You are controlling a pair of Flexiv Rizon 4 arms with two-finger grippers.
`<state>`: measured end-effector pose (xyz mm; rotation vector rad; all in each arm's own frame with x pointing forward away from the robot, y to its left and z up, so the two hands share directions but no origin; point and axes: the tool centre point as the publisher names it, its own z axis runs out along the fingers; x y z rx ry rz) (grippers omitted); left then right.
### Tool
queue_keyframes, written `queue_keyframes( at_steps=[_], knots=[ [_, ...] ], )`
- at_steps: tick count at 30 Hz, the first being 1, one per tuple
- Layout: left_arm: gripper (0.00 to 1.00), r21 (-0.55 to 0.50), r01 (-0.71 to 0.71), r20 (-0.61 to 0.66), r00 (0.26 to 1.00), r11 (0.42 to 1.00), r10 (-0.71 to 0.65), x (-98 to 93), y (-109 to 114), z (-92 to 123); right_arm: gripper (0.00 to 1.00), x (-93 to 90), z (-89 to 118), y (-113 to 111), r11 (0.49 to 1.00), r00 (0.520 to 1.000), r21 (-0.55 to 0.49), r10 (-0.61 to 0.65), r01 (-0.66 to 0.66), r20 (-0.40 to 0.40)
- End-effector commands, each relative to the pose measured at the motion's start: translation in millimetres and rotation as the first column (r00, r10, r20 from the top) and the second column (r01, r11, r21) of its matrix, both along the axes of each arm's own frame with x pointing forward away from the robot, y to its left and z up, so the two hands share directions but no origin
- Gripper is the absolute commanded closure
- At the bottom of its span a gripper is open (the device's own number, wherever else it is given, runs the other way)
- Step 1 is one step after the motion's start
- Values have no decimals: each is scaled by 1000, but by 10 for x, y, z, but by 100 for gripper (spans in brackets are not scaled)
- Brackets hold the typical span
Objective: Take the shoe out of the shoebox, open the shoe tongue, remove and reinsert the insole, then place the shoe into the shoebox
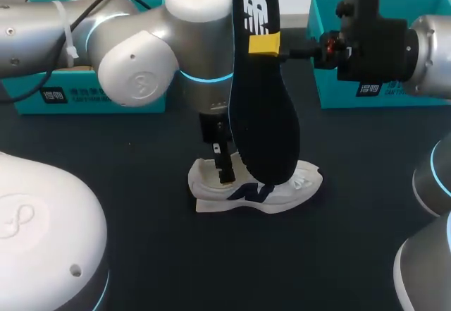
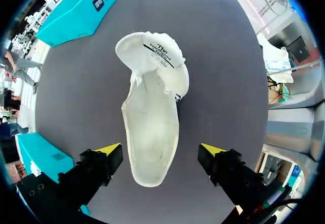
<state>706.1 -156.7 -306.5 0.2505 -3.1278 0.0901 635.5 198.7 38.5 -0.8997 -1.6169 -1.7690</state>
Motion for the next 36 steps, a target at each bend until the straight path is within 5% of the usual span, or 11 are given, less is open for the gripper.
queue_keyframes(
  at_steps=[1,10,17,36],
  knots=[
    [0,-25,4,-19,1000,1000,-5,28,5,-12,100,10,-2,35,1000,1000,0,-1,1,-1],
    [0,-36,19,-25,999,999,-20,387,58,86,100,10,-2,35,1000,1000,0,-1,1,-1],
    [0,-44,71,-4,997,996,-71,617,-49,-44,100,10,-2,35,1000,1000,0,-1,1,-1],
    [1,-48,121,0,993,992,-121,642,-354,-535,100,10,-2,35,1000,1000,0,-1,1,-1]
  ],
)
